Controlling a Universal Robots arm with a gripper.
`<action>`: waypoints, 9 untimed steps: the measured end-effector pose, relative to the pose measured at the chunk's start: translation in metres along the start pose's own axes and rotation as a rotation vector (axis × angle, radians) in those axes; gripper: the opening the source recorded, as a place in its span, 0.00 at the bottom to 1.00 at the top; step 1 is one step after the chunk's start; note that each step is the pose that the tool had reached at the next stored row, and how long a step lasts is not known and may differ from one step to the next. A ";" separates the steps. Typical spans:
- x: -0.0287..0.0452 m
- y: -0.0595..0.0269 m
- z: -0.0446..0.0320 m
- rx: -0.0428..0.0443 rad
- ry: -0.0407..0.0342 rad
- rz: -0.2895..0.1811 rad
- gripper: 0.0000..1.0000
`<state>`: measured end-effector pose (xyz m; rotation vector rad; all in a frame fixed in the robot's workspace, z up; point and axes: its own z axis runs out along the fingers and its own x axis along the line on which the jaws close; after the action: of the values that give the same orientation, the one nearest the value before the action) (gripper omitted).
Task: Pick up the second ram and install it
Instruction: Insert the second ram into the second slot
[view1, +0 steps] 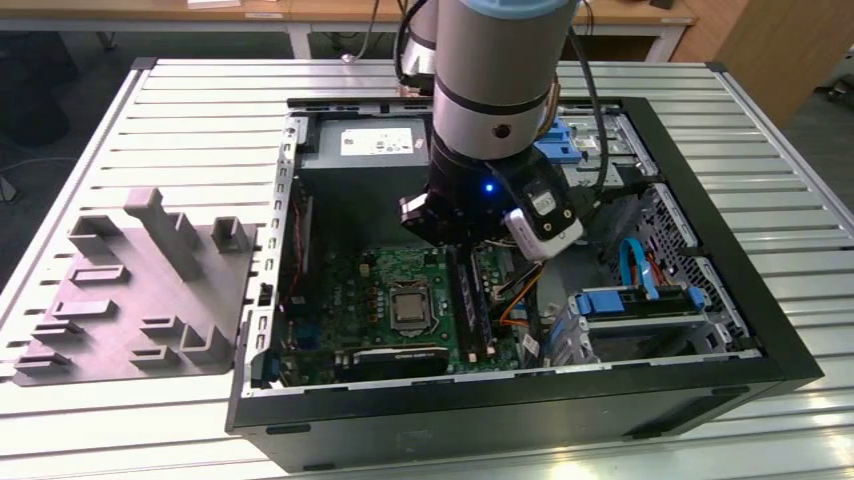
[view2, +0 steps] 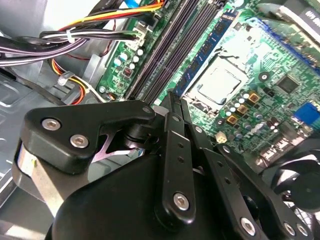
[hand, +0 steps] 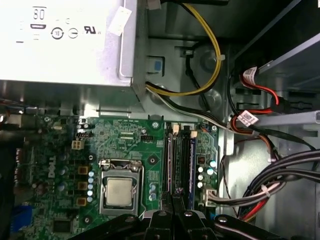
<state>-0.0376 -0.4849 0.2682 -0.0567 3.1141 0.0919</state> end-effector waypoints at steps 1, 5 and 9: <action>-0.0001 0.0010 0.0017 0.0027 0.0002 0.000 0.12; -0.0002 0.0050 0.0081 0.0138 0.0012 0.000 0.12; -0.0003 0.0062 0.0102 0.0204 0.0018 -0.001 0.12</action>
<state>-0.0373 -0.4782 0.2584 -0.0572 3.1163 0.0601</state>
